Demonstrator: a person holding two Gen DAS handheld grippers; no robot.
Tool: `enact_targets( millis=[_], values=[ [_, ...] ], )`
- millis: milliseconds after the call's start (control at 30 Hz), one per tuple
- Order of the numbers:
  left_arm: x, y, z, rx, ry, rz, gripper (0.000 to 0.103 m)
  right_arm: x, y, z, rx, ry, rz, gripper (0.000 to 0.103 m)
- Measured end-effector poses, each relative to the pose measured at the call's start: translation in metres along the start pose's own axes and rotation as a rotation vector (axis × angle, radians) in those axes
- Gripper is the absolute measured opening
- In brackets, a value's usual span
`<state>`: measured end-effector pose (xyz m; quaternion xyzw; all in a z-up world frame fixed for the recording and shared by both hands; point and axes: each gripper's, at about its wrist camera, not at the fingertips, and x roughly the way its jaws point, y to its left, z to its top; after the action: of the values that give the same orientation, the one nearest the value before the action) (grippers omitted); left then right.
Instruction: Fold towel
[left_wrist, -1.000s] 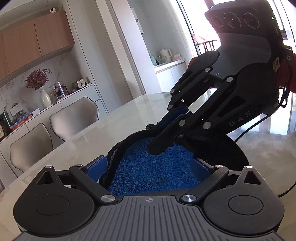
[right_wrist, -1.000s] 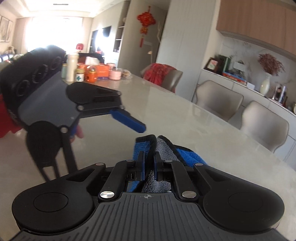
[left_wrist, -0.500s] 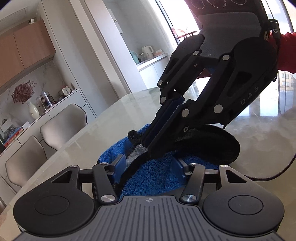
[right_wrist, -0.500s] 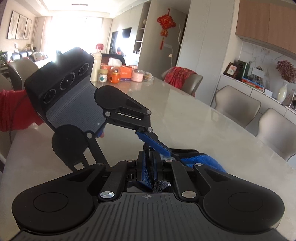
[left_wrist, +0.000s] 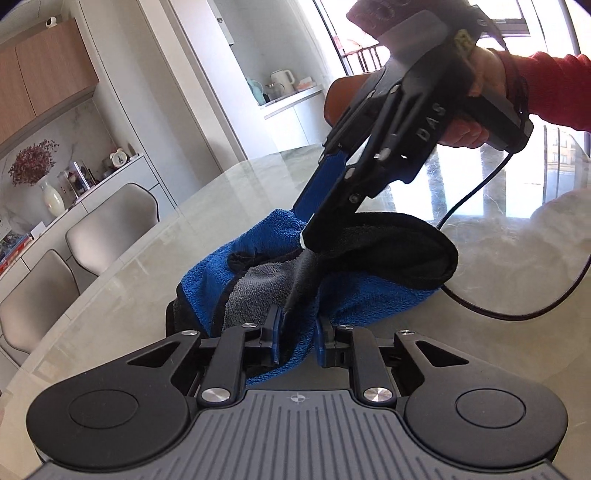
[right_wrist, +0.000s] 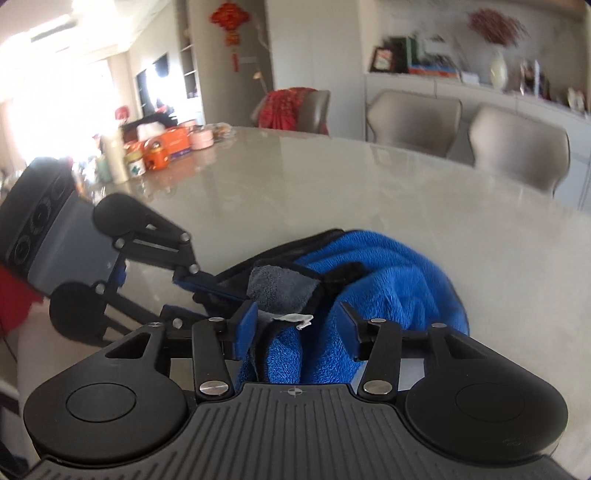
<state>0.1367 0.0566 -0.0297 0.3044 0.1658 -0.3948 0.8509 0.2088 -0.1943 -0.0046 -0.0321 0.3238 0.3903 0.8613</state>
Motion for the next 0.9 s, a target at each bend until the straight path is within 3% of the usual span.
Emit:
enact_targets(
  millis=[100, 300, 367, 433, 467, 667, 800, 867, 900],
  values=[
    [-0.001, -0.001, -0.003, 0.001, 0.002, -0.003, 0.017, 0.011, -0.007, 0.005, 0.046, 0.023, 0.029, 0.058],
    [0.0, -0.003, -0.007, -0.004, 0.008, -0.024, 0.017, 0.034, -0.015, 0.012, 0.1, 0.047, 0.066, 0.059],
    [0.001, -0.003, -0.008, -0.003, 0.009, -0.025, 0.017, 0.039, -0.012, 0.012, 0.074, 0.038, 0.072, 0.051],
    [0.003, -0.003, -0.009, -0.01, 0.01, -0.024, 0.017, 0.041, -0.004, 0.012, 0.02, 0.021, 0.089, 0.025],
    [0.005, -0.003, -0.009, -0.012, 0.011, -0.025, 0.017, 0.041, 0.002, 0.012, -0.013, 0.021, 0.083, 0.02],
    [0.01, -0.004, -0.011, -0.014, 0.028, -0.024, 0.018, 0.044, 0.023, 0.009, -0.132, 0.034, 0.046, 0.019],
    [0.01, -0.003, -0.01, -0.032, 0.031, -0.028, 0.018, 0.052, 0.022, 0.006, -0.111, 0.063, 0.025, 0.033],
    [0.009, -0.002, -0.011, -0.039, 0.031, -0.027, 0.018, 0.055, 0.021, 0.005, -0.099, 0.064, 0.015, 0.032],
    [0.01, -0.002, -0.011, -0.04, 0.031, -0.024, 0.018, 0.056, 0.021, 0.004, -0.097, 0.056, 0.015, 0.023]
  ],
)
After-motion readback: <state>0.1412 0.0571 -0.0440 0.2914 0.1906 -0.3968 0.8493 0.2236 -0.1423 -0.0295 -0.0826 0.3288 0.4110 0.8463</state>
